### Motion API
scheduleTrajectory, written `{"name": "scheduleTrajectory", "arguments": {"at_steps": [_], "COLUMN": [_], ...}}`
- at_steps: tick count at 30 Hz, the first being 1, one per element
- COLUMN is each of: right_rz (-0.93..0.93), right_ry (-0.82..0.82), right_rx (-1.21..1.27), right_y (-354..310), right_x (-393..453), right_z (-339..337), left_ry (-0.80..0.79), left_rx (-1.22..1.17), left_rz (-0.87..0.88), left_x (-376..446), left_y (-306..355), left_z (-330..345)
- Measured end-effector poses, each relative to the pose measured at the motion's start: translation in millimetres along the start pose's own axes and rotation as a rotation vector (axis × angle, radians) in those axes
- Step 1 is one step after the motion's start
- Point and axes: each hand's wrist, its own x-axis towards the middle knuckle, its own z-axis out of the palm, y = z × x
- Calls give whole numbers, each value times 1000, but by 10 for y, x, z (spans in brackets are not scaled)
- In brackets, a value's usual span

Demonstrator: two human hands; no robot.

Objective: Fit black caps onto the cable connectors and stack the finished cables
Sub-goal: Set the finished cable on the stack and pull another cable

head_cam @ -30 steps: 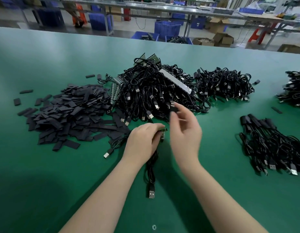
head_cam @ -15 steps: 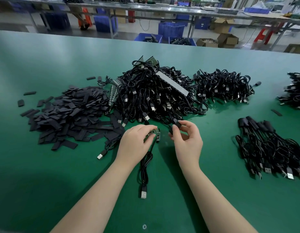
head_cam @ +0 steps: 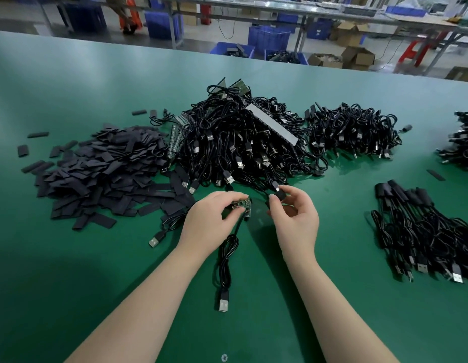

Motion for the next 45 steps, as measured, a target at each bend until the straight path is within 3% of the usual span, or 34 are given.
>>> {"name": "scheduleTrajectory", "arguments": {"at_steps": [18, 29, 45], "right_rz": [34, 44, 73], "right_ry": [-10, -142, -221], "right_rx": [95, 155, 171], "right_y": [-35, -112, -110], "right_x": [-22, -56, -56], "right_z": [-40, -74, -93], "left_ry": [-60, -111, -24], "left_rx": [-89, -195, -275], "left_rz": [25, 65, 91], "left_x": [14, 12, -6], "left_y": [60, 64, 101], "left_z": [67, 58, 54]}}
